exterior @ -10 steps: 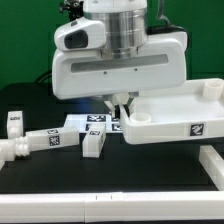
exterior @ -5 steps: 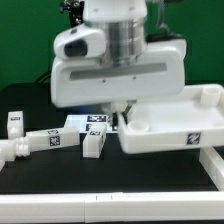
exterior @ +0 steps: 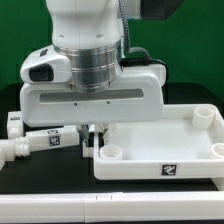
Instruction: Assemble desk
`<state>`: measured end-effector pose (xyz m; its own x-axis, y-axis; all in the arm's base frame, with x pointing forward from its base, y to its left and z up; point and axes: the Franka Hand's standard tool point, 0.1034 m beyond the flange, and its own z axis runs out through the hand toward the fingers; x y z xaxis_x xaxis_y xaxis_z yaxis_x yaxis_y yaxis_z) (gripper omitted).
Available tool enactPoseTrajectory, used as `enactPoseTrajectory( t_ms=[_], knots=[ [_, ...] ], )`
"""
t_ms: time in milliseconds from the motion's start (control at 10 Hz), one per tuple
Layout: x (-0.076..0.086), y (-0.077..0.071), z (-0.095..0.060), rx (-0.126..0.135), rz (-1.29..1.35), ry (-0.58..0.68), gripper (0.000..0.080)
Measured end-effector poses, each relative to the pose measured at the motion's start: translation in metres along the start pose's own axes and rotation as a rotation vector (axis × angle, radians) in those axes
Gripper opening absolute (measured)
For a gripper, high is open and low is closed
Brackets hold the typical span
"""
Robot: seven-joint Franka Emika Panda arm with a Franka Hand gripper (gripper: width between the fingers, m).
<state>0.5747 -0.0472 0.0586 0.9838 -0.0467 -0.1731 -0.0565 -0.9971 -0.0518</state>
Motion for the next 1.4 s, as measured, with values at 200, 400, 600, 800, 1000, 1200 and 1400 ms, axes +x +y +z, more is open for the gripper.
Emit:
enactPoseTrajectory(
  t_ms=[200, 400, 600, 800, 1000, 1200, 1400],
  knots=[
    [-0.001, 0.010, 0.010, 0.006, -0.005, -0.013, 0.0054],
    [0.014, 0.030, 0.018, 0.022, 0.029, -0.034, 0.0054],
    [0.015, 0.032, 0.026, 0.020, 0.029, -0.039, 0.0054],
    [0.019, 0.023, 0.026, 0.017, 0.066, -0.063, 0.0054],
    [0.026, 0.022, 0.030, -0.044, 0.057, -0.059, 0.0054],
    [0.027, 0.023, 0.039, -0.063, 0.043, 0.001, 0.0054],
    [0.025, 0.025, 0.044, -0.066, 0.034, 0.041, 0.0054]
  ],
)
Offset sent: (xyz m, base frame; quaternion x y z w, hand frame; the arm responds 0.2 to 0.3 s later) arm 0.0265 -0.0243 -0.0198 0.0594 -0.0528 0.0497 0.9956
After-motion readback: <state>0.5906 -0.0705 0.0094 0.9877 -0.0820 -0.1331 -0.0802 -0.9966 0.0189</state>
